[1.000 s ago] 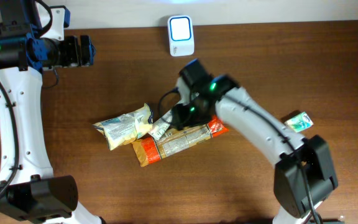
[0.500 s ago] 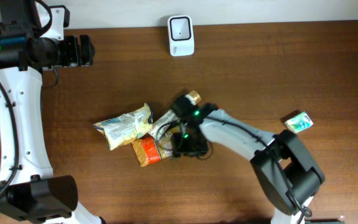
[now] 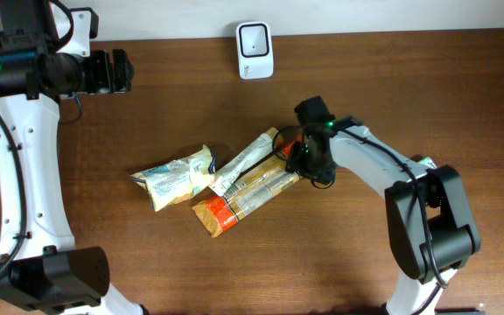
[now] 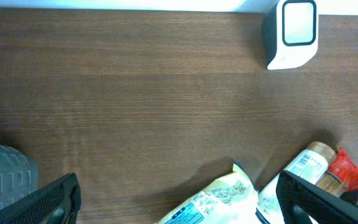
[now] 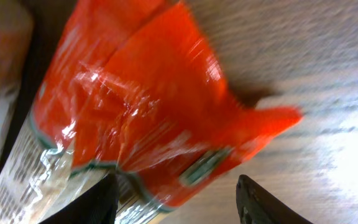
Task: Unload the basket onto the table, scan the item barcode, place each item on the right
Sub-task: 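Grasp the orange pasta package with right gripper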
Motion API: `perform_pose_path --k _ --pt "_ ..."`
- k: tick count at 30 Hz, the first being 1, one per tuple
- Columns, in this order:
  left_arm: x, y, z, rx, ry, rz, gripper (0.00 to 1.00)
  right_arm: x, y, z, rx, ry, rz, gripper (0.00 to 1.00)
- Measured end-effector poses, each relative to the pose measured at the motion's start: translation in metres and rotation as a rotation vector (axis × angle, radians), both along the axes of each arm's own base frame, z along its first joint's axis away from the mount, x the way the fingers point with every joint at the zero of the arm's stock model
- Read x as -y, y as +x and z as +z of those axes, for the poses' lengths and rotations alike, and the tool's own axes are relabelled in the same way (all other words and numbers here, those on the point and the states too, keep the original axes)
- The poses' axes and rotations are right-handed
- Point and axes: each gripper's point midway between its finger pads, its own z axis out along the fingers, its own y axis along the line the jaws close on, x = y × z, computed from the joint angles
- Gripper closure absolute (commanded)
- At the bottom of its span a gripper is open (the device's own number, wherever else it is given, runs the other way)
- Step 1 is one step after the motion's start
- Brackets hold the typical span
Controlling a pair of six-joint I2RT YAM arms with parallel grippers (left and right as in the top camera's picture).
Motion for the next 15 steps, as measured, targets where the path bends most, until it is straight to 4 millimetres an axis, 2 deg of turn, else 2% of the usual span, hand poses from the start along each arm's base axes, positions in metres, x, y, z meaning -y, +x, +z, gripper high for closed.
perform_pose_path --k 1,2,3,4,5,7,9,10,13,15 --pt "0.000 0.000 0.000 0.000 0.000 0.000 0.01 0.006 0.002 0.000 -0.006 0.010 0.003 0.39" --pt "0.000 0.000 0.000 0.000 0.000 0.000 0.01 0.015 0.005 -0.001 -0.009 0.012 0.005 0.34" --pt "0.000 0.000 0.000 0.000 0.000 0.000 0.01 0.031 0.009 0.000 -0.035 0.037 -0.013 0.33" --pt "0.000 0.000 0.000 0.000 0.000 0.000 0.01 0.037 0.009 0.002 -0.058 0.070 0.014 0.32" --pt "0.000 0.000 0.000 0.000 0.000 0.000 0.01 0.029 0.013 0.009 -0.053 0.143 0.080 0.32" --pt "0.000 0.000 0.000 0.001 0.000 0.000 0.01 0.003 0.013 0.027 -0.047 0.211 0.184 0.32" --pt "0.000 0.000 0.000 0.001 0.000 0.000 0.01 -0.069 0.007 0.062 0.020 0.272 0.411 0.32" --pt "0.000 0.000 0.000 0.001 0.000 0.000 0.01 -0.093 -0.007 0.067 0.022 0.268 0.490 0.32" --pt "0.000 0.000 0.000 0.001 0.000 0.000 0.01 -0.123 -0.014 0.062 0.102 0.159 0.600 0.32" --pt "0.000 0.000 0.000 0.000 0.000 0.000 0.01 -0.140 -0.021 0.049 0.136 0.093 0.670 0.30"
